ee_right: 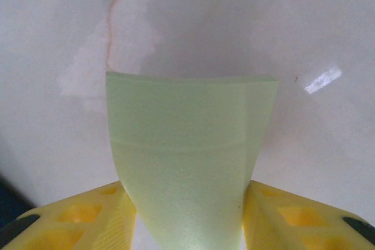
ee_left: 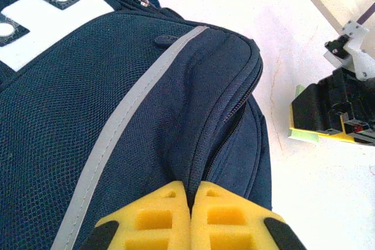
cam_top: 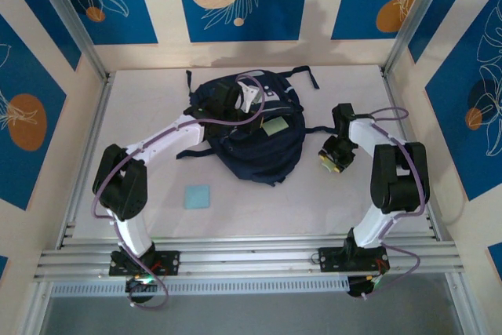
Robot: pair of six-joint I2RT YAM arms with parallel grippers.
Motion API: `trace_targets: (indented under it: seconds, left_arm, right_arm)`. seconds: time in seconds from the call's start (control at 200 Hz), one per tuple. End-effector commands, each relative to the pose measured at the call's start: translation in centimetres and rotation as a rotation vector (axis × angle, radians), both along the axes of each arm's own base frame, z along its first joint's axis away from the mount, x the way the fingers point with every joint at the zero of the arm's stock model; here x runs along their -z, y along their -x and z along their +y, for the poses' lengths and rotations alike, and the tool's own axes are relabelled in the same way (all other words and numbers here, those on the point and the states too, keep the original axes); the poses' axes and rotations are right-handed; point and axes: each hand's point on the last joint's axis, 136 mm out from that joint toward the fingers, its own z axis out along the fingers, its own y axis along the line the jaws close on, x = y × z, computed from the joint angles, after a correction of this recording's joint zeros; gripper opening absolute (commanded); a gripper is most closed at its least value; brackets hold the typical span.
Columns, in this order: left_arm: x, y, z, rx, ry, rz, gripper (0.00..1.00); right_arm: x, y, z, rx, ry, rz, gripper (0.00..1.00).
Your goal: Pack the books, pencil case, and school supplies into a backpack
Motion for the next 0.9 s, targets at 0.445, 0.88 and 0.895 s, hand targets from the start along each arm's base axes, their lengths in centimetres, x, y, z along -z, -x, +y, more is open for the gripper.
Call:
trace_targets:
  seconds: [0.445,0.88,0.895]
  left_arm:
    - [-5.0,-0.3,-0.3,-0.007,0.085,-0.070,0.00]
    - [-6.1,-0.3,-0.2,-0.037,0.109,-0.057,0.00]
    - [-6.2,-0.3,-0.1,-0.038,0.110,-0.059,0.00]
  right_arm:
    - [-12.2,-3.2,15.1,-0.364,-0.343,-0.356,0.48]
    - [-12.4,-6.9,21.3,-0.416,-0.528,-0.431,0.71]
    - [-12.5,-6.8,21.2,-0.417,-0.525,-0.434,0.72]
